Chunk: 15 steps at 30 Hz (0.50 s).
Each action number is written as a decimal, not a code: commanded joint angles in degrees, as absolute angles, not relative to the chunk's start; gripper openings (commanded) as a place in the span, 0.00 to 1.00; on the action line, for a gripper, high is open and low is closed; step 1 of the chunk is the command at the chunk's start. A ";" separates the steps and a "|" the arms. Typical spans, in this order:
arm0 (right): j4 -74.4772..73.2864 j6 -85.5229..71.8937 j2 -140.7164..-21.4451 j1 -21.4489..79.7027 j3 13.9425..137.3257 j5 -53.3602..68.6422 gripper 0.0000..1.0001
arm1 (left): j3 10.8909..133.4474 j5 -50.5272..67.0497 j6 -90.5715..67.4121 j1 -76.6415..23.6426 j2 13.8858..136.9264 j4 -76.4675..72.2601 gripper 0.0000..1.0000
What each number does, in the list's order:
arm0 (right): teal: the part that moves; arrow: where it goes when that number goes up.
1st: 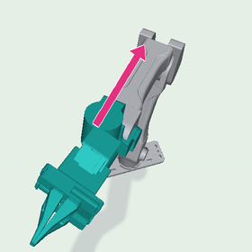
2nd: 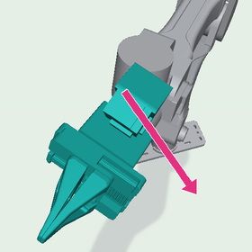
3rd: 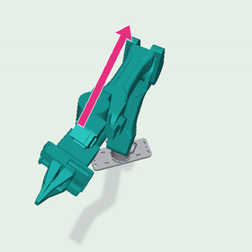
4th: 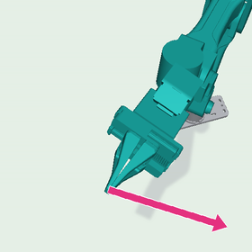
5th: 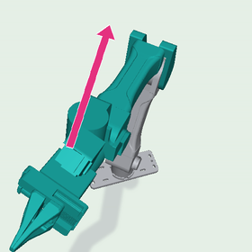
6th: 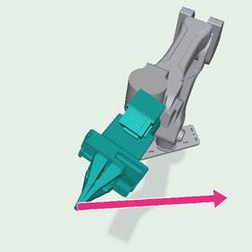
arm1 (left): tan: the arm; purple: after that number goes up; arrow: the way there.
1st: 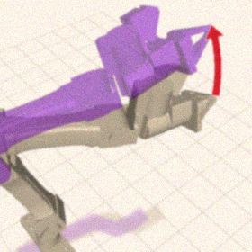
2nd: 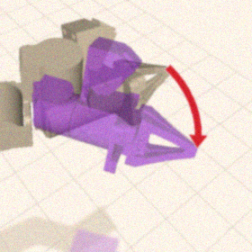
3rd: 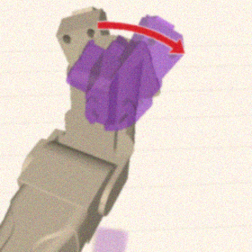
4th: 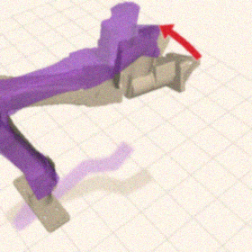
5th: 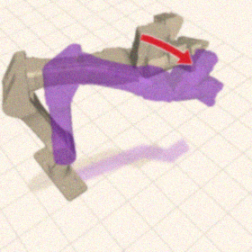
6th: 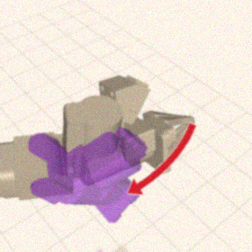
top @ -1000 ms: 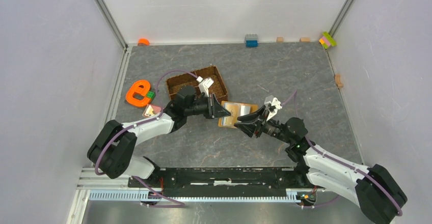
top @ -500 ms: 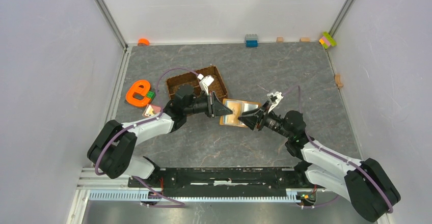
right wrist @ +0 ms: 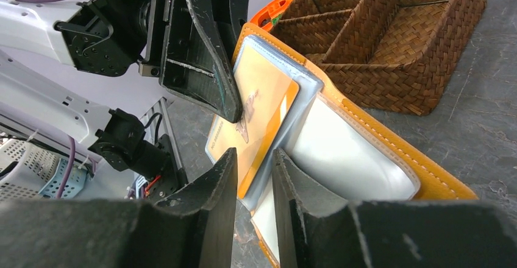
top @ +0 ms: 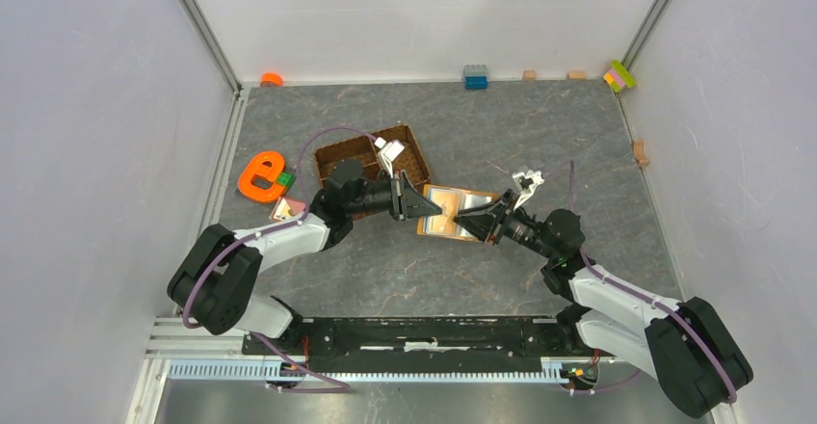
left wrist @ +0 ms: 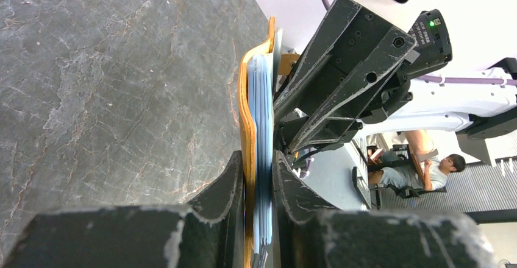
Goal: Take the credit cards out of the card holder
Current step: Remove the credit card from the card holder.
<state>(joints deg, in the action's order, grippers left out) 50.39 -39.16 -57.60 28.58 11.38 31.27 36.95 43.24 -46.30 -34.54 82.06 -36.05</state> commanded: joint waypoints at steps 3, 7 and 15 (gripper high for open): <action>55.55 -41.86 -59.19 28.96 11.39 36.27 0.30 | 36.79 46.43 -49.66 -35.11 81.93 -44.19 0.02; 55.17 -42.03 -59.59 28.76 11.37 36.08 0.29 | 36.71 46.27 -49.66 -35.07 81.99 -44.28 0.02; 50.75 -40.62 -61.66 28.65 12.60 34.42 0.41 | 36.65 48.34 -52.59 -35.25 83.88 -49.01 0.08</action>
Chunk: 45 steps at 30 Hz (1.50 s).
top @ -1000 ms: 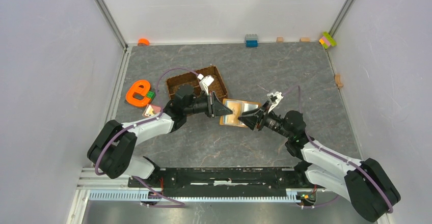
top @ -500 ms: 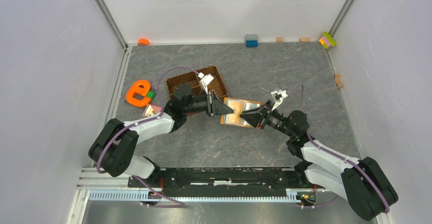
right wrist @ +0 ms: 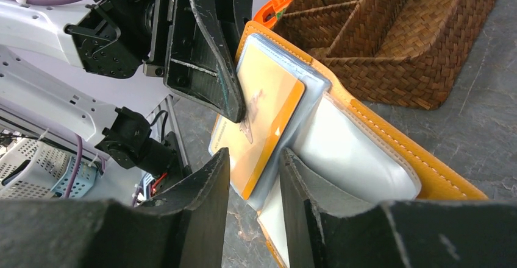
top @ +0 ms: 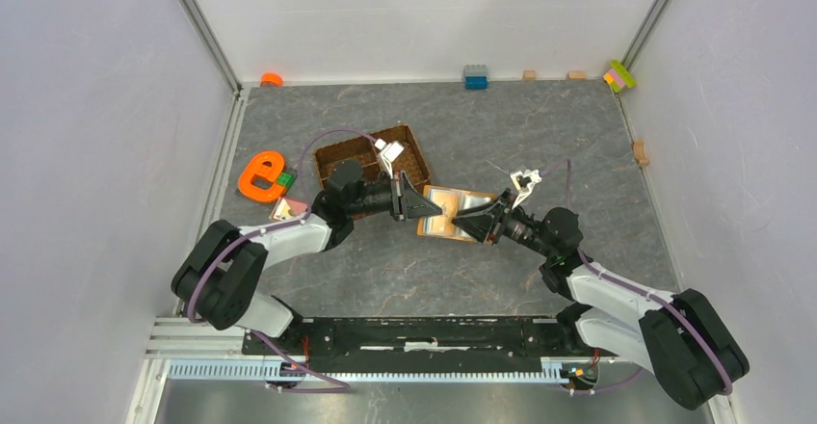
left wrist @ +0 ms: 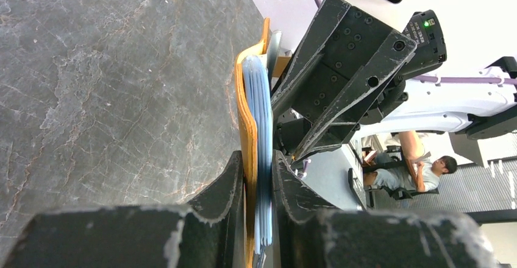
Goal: Take the credit cards out of the card holder
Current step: Remove the credit card from the card holder.
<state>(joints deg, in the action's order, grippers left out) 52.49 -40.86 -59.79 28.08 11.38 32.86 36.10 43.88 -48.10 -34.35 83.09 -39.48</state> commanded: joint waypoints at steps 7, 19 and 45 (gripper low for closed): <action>51.80 -41.48 -64.10 28.49 12.61 35.22 0.33 | 36.58 48.25 -52.57 -35.42 84.64 -49.24 0.22; 53.22 -42.32 -63.98 28.24 12.20 35.73 0.21 | 36.54 49.76 -54.49 -35.95 85.78 -53.04 0.30; 72.73 -51.53 -61.36 26.20 6.59 39.65 0.12 | 36.08 48.12 -55.02 -35.55 86.37 -53.23 0.02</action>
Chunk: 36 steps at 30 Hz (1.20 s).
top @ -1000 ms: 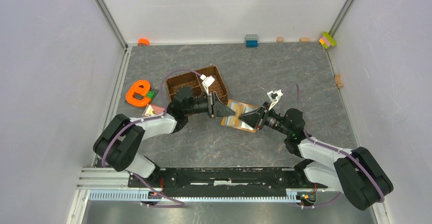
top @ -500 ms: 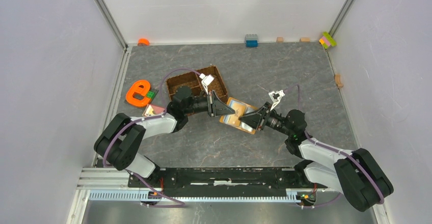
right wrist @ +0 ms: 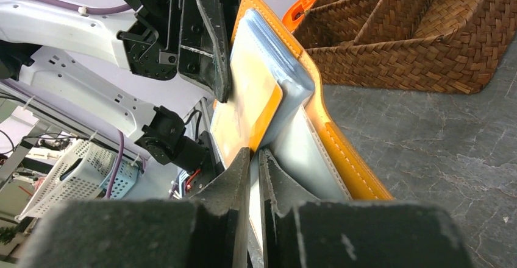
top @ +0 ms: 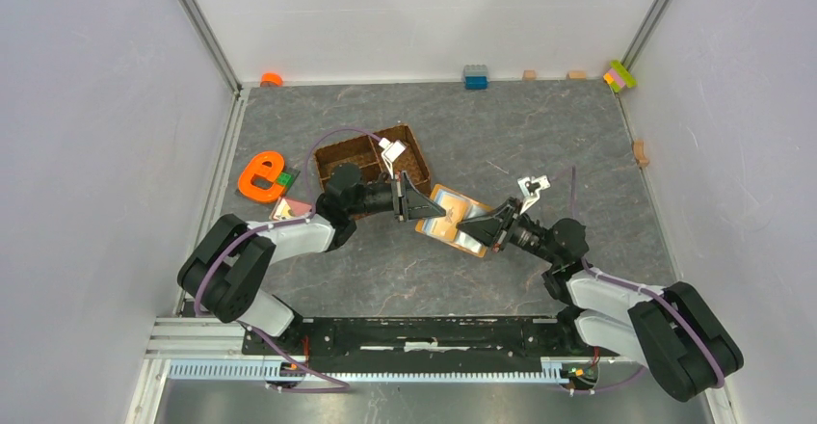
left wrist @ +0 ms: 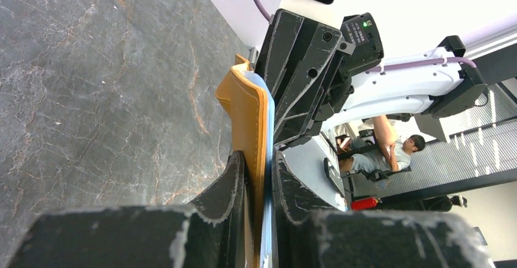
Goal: Take the credit cards out of the card holder
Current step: Remove the credit card from the card holder.
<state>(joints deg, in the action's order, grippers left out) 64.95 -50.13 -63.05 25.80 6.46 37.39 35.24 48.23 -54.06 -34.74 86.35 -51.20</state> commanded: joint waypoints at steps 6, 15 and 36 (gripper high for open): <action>74.71 -52.06 -61.50 26.24 6.42 40.20 0.18 | 37.64 47.62 -51.29 -36.89 86.22 -47.70 0.02; 73.98 -51.78 -62.13 26.19 6.50 40.08 0.19 | 41.21 43.87 -42.12 -39.96 84.60 -33.67 0.05; 63.90 -46.61 -59.51 25.67 6.97 36.07 0.00 | 37.36 46.41 -49.30 -36.45 84.03 -44.64 0.07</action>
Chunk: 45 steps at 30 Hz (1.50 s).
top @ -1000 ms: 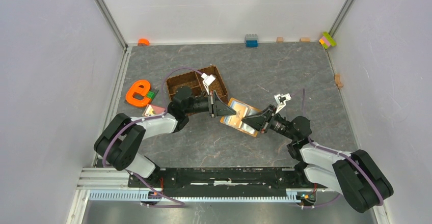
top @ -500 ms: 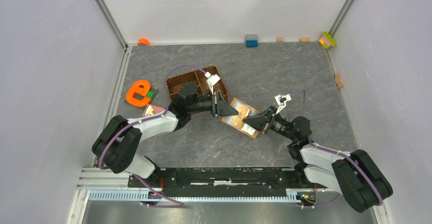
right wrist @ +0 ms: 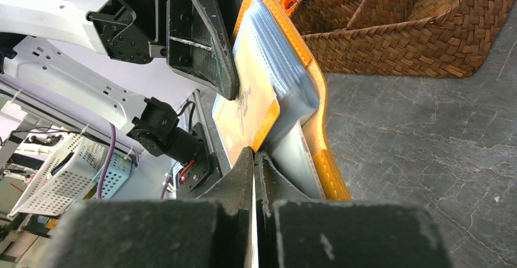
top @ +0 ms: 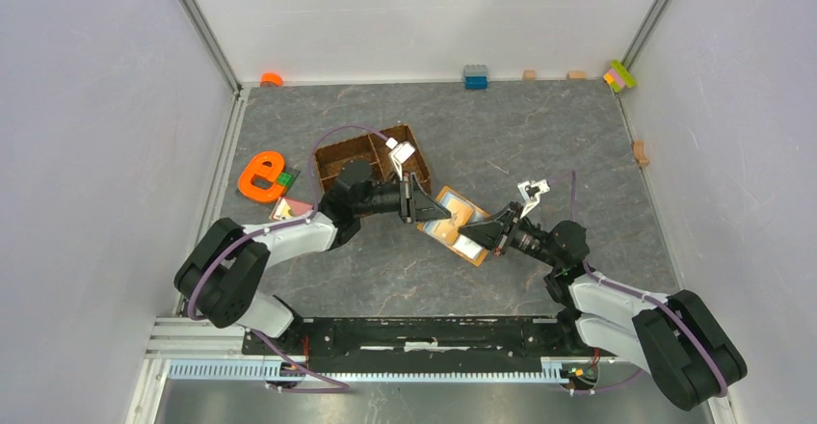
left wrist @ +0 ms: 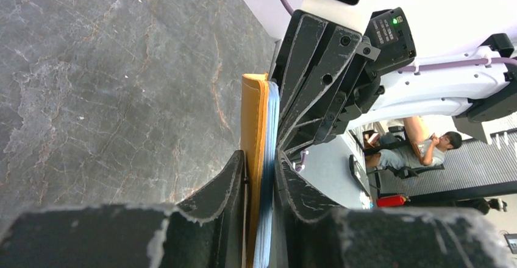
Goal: Take the credit cards out of the card holder
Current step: Remove the credit card from the card holder.
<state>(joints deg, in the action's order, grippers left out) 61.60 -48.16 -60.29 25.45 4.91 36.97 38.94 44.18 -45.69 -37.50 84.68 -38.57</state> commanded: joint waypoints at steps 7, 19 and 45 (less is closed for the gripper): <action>63.46 -46.35 -59.46 25.36 6.99 35.94 0.00 | 34.82 46.68 -53.68 -33.99 83.24 -51.19 0.02; 63.65 -46.30 -59.14 25.31 7.09 36.59 0.01 | 33.48 46.67 -55.46 -32.61 83.24 -53.96 0.02; 74.27 -53.31 -65.09 25.29 6.48 40.38 0.18 | 35.17 50.10 -57.71 -36.75 85.47 -59.88 0.02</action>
